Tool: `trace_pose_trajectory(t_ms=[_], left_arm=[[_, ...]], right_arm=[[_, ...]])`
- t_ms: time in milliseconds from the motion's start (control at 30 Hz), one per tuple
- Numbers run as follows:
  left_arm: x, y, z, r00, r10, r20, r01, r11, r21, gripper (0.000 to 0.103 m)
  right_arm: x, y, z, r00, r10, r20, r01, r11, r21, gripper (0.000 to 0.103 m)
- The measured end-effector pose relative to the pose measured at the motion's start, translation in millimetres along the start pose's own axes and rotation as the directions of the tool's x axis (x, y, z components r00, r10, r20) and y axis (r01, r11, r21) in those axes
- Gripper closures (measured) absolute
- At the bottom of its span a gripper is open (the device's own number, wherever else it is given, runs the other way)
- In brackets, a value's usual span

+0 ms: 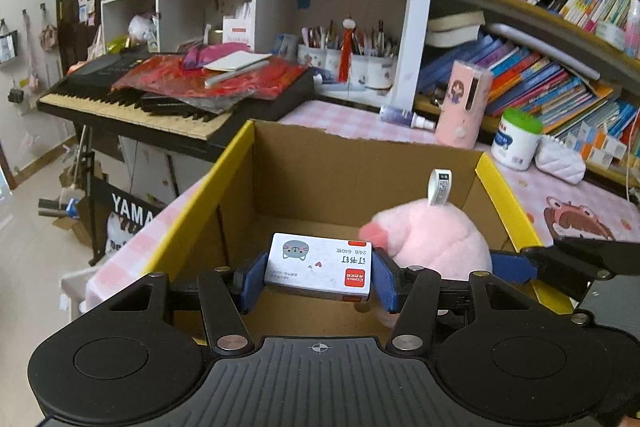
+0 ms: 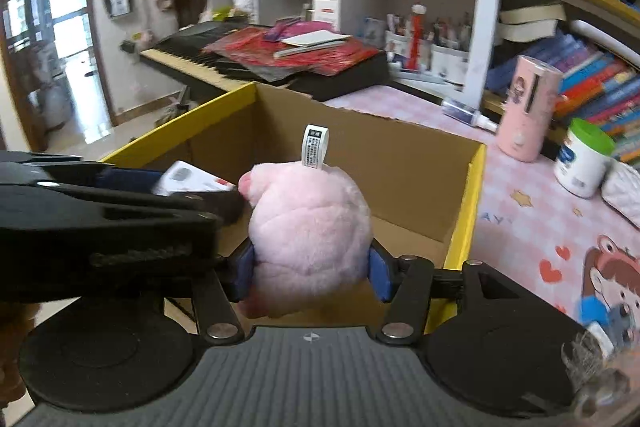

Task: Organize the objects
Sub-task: 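Lower both grippers into the yellow box and open them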

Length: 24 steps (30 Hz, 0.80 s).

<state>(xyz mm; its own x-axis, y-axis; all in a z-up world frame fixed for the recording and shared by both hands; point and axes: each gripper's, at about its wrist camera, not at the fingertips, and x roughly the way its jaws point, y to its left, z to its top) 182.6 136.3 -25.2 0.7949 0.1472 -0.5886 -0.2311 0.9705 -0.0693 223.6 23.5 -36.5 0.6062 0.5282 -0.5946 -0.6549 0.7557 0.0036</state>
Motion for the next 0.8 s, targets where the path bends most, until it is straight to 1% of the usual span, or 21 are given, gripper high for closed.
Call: trace_pose_trajectory(t_ms=[133,367,500,567,600,667,733,800], left_arm=[[8,-6,0,1.0,-0.001,-0.021,0.0,1.0,-0.026,0.049],[18,-27,5,0.999,-0.01,-0.031,0.009,1.0,-0.023,0.048],[21,-31,4,0.999,0.001,-0.04,-0.003,0.999,-0.039,0.048],[19,-32,4,1.0,0.007,-0.028,-0.008,0.999,-0.038,0.047],[16,-32,4,1.0,0.003,-0.018,-0.004,0.999,-0.038,0.045],[9,-33,5,1.0,-0.013,0.005,0.013,0.999,-0.046,0.034],[-1,-35,7,0.999,-0.013,0.037,0.015,0.999,-0.053,0.026],[-13,-36,10,0.997,-0.028,0.077,0.032,0.998,-0.059,0.022]], right_arm=[[0,-16,1,0.999,0.039,-0.011,-0.04,0.999,-0.029,0.048],[0,-49,2,0.997,0.078,-0.028,-0.079,0.995,-0.068,0.046],[0,-56,3,0.994,0.104,-0.035,-0.107,0.99,-0.094,0.044],[0,-57,3,0.994,0.102,-0.033,-0.105,0.99,-0.093,0.044],[-1,-56,3,0.994,0.102,-0.03,-0.104,0.991,-0.089,0.043],[-4,-55,3,0.995,0.102,-0.017,-0.104,0.991,-0.084,0.04],[-12,-53,4,0.996,0.093,0.013,-0.092,0.992,-0.083,0.031],[-25,-50,6,0.995,0.08,0.053,-0.076,0.994,-0.08,0.028]])
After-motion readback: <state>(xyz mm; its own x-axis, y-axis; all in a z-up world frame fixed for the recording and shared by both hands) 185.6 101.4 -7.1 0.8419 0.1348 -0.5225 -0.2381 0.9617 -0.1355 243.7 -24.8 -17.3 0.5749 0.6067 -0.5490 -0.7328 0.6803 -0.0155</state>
